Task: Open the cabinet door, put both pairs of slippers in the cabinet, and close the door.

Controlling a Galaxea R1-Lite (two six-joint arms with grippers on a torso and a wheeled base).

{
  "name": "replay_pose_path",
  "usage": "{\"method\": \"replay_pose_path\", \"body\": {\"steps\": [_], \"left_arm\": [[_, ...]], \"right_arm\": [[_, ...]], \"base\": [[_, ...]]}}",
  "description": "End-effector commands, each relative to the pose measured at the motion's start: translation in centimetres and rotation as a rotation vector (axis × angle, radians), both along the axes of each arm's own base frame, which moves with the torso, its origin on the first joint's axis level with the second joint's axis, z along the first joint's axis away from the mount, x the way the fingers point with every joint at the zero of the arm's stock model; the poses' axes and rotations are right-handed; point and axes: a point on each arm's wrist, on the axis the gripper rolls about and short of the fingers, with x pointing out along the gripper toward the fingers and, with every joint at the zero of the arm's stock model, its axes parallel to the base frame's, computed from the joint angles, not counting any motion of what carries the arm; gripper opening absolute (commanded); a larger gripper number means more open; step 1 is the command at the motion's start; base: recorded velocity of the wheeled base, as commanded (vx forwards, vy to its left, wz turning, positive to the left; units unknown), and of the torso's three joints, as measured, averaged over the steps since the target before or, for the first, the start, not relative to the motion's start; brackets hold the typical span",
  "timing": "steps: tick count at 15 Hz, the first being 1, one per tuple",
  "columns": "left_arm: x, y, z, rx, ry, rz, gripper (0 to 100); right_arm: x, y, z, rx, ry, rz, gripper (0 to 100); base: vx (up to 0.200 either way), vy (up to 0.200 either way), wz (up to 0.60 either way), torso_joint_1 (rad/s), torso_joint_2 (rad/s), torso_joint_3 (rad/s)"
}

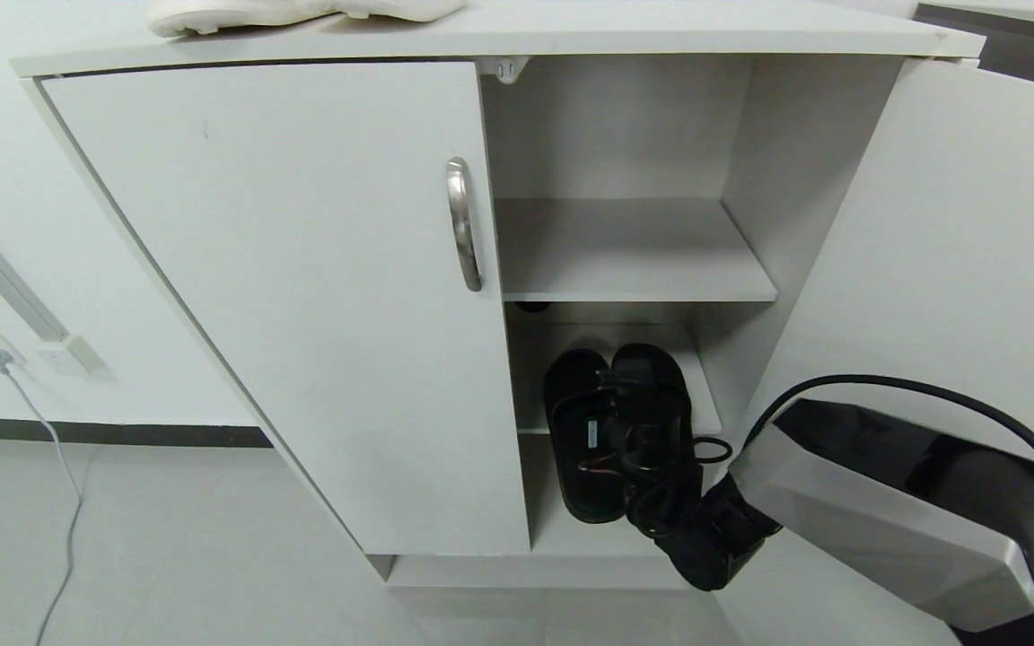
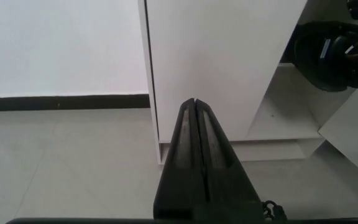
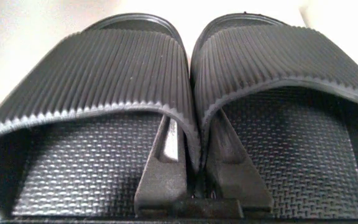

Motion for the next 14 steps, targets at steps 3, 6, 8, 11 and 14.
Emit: {"method": "replay_pose_path", "body": {"steps": [3,6,8,11,14], "left_arm": [[0.0,0.0,0.0,-0.005,0.001,0.002,0],[0.0,0.0,0.0,-0.005,0.001,0.004,0],[0.0,0.0,0.0,-0.005,0.001,0.004,0],[0.0,0.0,0.0,-0.005,0.001,0.002,0],[0.0,0.0,0.0,-0.005,0.001,0.004,0]], "right_arm": [[3.4,0.5,0.1,0.004,0.001,-0.036,0],[5.9,0.7,0.5,0.000,0.005,-0.062,0],[7.4,0.9,0.5,0.007,-0.003,-0.076,0],[8.4,0.7,1.3,0.011,-0.009,-0.090,0],[8.9,0.5,2.2,0.017,-0.017,-0.097,0]], "base": [[0.000,0.000,0.00,0.000,0.00,0.000],[0.000,0.000,0.00,0.000,0.00,0.000],[0.000,0.000,0.00,0.000,0.00,0.000],[0.000,0.000,0.00,0.000,0.00,0.000],[0.000,0.000,0.00,0.000,0.00,0.000]]}}
